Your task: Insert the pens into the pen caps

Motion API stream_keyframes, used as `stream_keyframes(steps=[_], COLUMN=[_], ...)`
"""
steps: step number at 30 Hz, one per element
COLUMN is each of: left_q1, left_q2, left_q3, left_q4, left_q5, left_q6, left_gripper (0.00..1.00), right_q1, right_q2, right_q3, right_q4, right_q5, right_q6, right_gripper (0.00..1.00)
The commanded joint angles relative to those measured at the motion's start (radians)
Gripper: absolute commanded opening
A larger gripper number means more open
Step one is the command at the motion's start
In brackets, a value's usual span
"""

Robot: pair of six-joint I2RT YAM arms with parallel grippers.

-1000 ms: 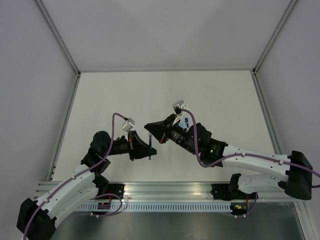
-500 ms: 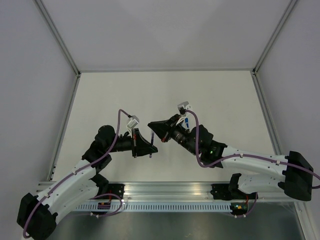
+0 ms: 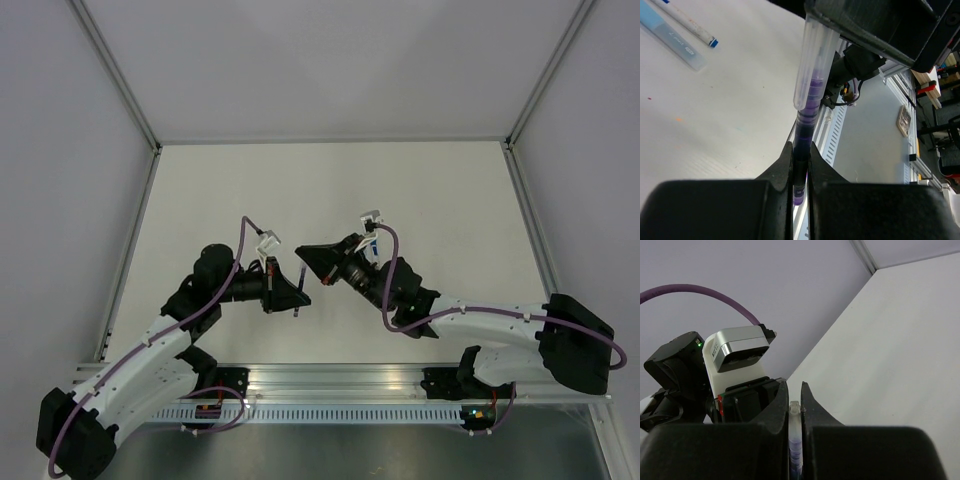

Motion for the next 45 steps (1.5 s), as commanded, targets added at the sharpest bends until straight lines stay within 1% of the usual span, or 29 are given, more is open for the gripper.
stream_keyframes(steps=[1, 3, 8, 10, 13, 14, 15, 16, 18, 19, 21, 23, 27, 28, 33, 35, 37, 41, 45], left_q1=[0.105, 0.105, 0.107, 0.107, 0.107, 0.107, 0.107, 0.105, 0.105, 0.105, 0.105, 0.105, 0.105, 0.105, 0.105, 0.105, 0.105, 0.105, 0.105], left_q2=[0.001, 0.000, 0.018, 0.020, 0.032, 0.032, 0.032, 0.030, 0.024, 0.018, 0.004, -0.019, -0.043, -0.046, -0.074, -0.074, -0.066, -0.049, -0.046], left_q3=[0.163, 0.165, 0.154, 0.150, 0.140, 0.133, 0.110, 0.095, 0.059, 0.048, 0.024, 0.012, -0.001, -0.002, -0.030, -0.041, -0.056, -0.090, -0.114], left_q4=[0.312, 0.294, 0.297, 0.301, 0.298, 0.303, 0.313, 0.330, 0.347, 0.350, 0.355, 0.355, 0.358, 0.358, 0.373, 0.382, 0.402, 0.447, 0.501], left_q5=[-0.433, -0.445, -0.427, -0.414, -0.349, -0.330, -0.284, -0.267, -0.212, -0.204, -0.187, -0.178, -0.154, -0.148, -0.129, -0.112, -0.092, -0.036, 0.004], left_q6=[-0.027, -0.010, -0.001, 0.003, 0.001, -0.004, -0.007, -0.010, -0.010, -0.010, -0.007, -0.004, -0.013, -0.017, -0.037, -0.047, -0.065, -0.094, -0.108], left_gripper=[0.02, 0.02, 0.02, 0.02, 0.02, 0.02, 0.02, 0.02, 0.02, 0.02, 0.02, 0.02, 0.02, 0.02, 0.02, 0.02, 0.02, 0.02, 0.02], right_q1=[0.118, 0.136, 0.158, 0.158, 0.158, 0.158, 0.155, 0.154, 0.150, 0.148, 0.144, 0.139, 0.138, 0.138, 0.138, 0.138, 0.138, 0.130, 0.119], right_q2=[0.087, 0.079, 0.039, 0.030, -0.007, -0.024, -0.039, -0.065, -0.077, -0.073, -0.055, -0.029, 0.002, 0.007, -0.024, -0.047, -0.065, -0.052, -0.004], right_q3=[-0.091, -0.073, -0.023, -0.019, 0.009, 0.019, 0.050, 0.072, 0.147, 0.180, 0.266, 0.306, 0.378, 0.386, 0.400, 0.405, 0.417, 0.460, 0.500], right_q4=[-0.176, -0.231, -0.421, -0.442, -0.521, -0.558, -0.576, -0.595, -0.639, -0.658, -0.728, -0.758, -0.779, -0.781, -0.779, -0.779, -0.814, -0.842, -0.854], right_q5=[-0.499, -0.469, -0.306, -0.283, -0.194, -0.132, -0.105, -0.084, -0.068, -0.066, -0.050, -0.045, -0.021, 0.007, 0.056, 0.070, 0.093, 0.164, 0.177], right_q6=[0.153, 0.121, 0.057, 0.049, 0.014, 0.003, -0.008, -0.023, -0.075, -0.091, -0.115, -0.129, -0.141, -0.146, -0.170, -0.189, -0.198, -0.235, -0.255], right_gripper=[0.00, 0.00, 0.00, 0.00, 0.00, 0.03, 0.09, 0.16, 0.19, 0.23, 0.24, 0.25, 0.31, 0.35, 0.41, 0.45, 0.48, 0.52, 0.53])
